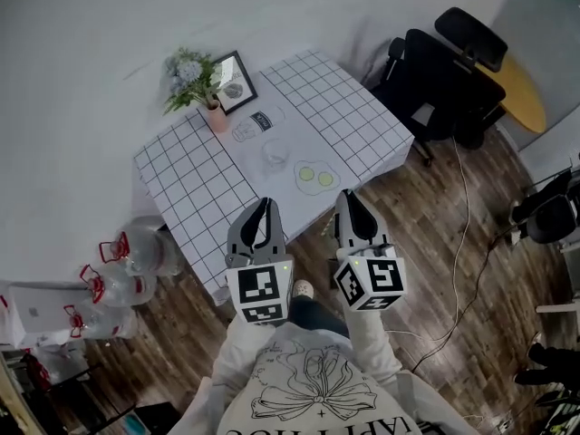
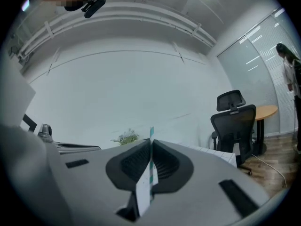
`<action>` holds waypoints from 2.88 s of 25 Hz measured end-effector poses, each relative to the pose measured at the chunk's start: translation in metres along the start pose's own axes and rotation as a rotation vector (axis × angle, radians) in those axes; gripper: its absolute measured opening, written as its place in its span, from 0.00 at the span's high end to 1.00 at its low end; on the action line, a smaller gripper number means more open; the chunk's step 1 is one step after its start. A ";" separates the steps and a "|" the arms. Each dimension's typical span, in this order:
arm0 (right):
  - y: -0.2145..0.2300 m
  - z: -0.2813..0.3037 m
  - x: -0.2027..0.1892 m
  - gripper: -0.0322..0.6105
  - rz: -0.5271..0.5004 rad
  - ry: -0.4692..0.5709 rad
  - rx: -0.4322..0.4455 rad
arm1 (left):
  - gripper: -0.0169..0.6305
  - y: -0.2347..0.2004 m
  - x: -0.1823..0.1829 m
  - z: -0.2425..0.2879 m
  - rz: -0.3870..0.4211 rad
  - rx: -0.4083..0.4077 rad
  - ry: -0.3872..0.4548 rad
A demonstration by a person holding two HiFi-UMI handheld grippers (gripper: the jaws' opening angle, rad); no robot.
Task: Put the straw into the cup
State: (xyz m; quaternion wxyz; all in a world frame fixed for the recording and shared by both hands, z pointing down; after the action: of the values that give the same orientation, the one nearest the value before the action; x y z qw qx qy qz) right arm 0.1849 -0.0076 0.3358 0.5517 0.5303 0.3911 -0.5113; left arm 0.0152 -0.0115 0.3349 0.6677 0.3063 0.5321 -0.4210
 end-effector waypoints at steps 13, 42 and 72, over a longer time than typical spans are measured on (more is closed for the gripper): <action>0.020 0.056 -0.014 0.93 0.033 -0.064 0.060 | 0.95 -0.009 -0.010 0.050 -0.025 0.058 -0.075; -0.024 0.230 -0.026 0.93 0.003 -0.143 0.147 | 0.95 -0.121 -0.023 0.162 -0.093 0.084 -0.183; -0.049 0.316 -0.096 0.93 -0.029 -0.292 0.179 | 0.95 -0.179 -0.076 0.210 -0.196 0.085 -0.299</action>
State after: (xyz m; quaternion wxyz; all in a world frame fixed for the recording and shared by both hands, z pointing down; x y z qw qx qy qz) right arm 0.0859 -0.3009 0.4615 0.5456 0.4917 0.2674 -0.6237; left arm -0.0543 -0.2555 0.4669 0.6816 0.2149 0.4359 -0.5471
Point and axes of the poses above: the fingertips, and each gripper's own axes: z forward along the fingers, y to its right, x out of its top, the point moved 6 cm from there along -z, backward along the fingers, and after that the axes turned 8 degrees about -x, right-handed, at the moved point
